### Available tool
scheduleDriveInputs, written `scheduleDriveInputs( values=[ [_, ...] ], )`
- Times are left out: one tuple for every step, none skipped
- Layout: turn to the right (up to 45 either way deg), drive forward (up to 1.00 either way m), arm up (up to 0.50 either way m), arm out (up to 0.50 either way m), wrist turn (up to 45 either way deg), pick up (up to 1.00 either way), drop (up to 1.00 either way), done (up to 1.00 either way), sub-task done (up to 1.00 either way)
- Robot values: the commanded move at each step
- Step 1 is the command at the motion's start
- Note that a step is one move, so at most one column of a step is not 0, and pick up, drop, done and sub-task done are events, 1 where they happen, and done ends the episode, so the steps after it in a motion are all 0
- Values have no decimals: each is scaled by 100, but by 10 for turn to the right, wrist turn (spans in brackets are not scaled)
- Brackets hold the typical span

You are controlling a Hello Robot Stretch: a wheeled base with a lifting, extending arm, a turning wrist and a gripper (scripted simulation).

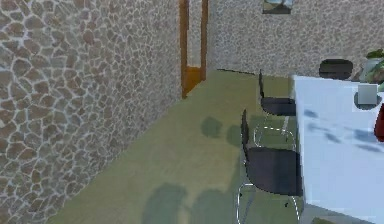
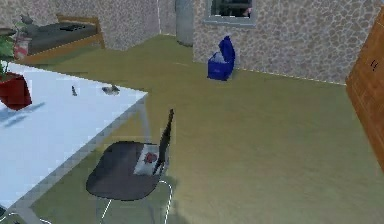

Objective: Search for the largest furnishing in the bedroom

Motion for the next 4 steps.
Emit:
scheduleDriveInputs(
  values=[
    [-150, 0, 0, 0, 0, 0, 0, 0, 0],
    [-30, 0, 0, 0, 0, 0, 0, 0, 0],
    [0, 100, 0, 0, 0, 0, 0, 0, 0],
    [30, 0, 0, 0, 0, 0, 0, 0, 0]
  ],
)
